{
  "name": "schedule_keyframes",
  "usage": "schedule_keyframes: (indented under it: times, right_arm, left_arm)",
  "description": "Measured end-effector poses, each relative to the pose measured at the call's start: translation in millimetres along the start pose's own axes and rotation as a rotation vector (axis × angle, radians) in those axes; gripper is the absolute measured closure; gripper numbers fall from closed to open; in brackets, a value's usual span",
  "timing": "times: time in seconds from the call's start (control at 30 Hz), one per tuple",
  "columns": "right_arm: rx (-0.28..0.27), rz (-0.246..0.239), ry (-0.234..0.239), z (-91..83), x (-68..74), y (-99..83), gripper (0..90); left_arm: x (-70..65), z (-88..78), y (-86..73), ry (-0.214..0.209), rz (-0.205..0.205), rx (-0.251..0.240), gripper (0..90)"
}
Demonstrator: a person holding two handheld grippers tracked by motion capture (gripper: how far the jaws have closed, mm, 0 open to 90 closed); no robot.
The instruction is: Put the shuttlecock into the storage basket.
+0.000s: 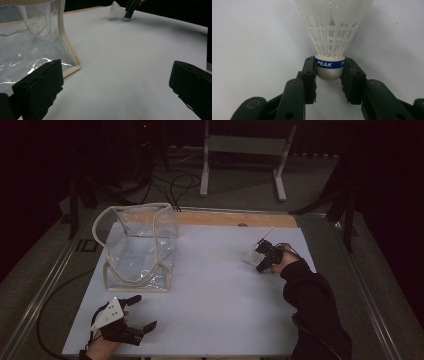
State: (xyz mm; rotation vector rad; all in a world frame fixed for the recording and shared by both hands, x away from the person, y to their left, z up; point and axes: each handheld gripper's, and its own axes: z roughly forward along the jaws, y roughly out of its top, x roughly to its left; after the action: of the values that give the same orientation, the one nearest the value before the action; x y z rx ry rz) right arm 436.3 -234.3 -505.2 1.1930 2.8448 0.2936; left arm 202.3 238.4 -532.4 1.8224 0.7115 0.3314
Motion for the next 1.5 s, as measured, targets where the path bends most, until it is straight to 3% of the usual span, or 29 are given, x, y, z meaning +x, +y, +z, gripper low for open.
schedule_keyframes:
  times: [0.37,1.03,1.5]
  right_arm:
    - [-0.006,-0.030,0.018,-10.3,7.8,-3.0,66.5]
    - [0.031,-0.177,0.063,-26.0,35.2,-3.3,66.4]
    - [0.034,-0.230,0.082,-38.5,53.1,-2.5,66.4]
  left_arm:
    - [-0.1,0.4,0.0,0.000,0.001,0.002,0.5]
    - [0.0,1.0,-0.1,0.002,-0.003,0.005,0.5]
    - [-0.5,2.0,-0.4,-0.001,-0.003,0.007,0.5]
